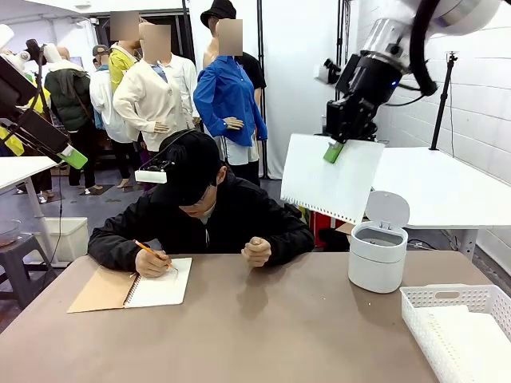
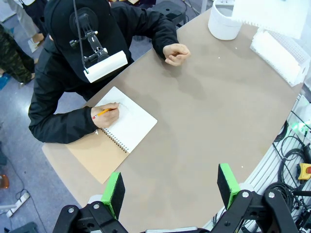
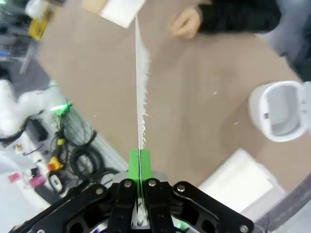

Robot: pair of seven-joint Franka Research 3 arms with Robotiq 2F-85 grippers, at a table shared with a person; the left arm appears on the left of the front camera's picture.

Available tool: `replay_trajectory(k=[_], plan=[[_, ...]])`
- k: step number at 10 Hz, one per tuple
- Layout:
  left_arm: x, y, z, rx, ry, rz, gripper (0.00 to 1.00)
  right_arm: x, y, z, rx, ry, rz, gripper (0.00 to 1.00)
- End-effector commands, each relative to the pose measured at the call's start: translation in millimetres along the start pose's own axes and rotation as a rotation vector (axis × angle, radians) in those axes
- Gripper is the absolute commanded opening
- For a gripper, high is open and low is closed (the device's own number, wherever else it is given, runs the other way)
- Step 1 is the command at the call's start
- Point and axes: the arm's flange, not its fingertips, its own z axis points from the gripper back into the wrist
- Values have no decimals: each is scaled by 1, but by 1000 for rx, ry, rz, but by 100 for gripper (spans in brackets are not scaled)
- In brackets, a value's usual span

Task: Sort the paper based on its condition.
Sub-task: If a person hands you a paper, place it in the Organizing basket , and if it's crumpled, put it in the Trash can.

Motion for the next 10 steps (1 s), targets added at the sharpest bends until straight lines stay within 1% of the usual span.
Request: replay_trajectory(k=[1,2,3,4,5,6,10], plan=[[0,1,0,2,-5,0,100,-27,-11,-7,-163,-122,96,0],[0,1,0,2,-5,0,100,-35,-10,1,-240,-153,144,0],[0,1,0,2,-5,0,100,-38,-15,9,-286,-199,181,0],[0,1,0,2,-5,0,100,-38,-25,12,-296,-217,166,0],[0,1,0,2,-5,0,100,-33,-34,15,-275,-195,86,0],[0,1,0,2,-5,0,100,-29,-15,25,-272,-187,160,0],[0,1,0,2,-5,0,100,-29,-15,25,-272,-187,160,0]])
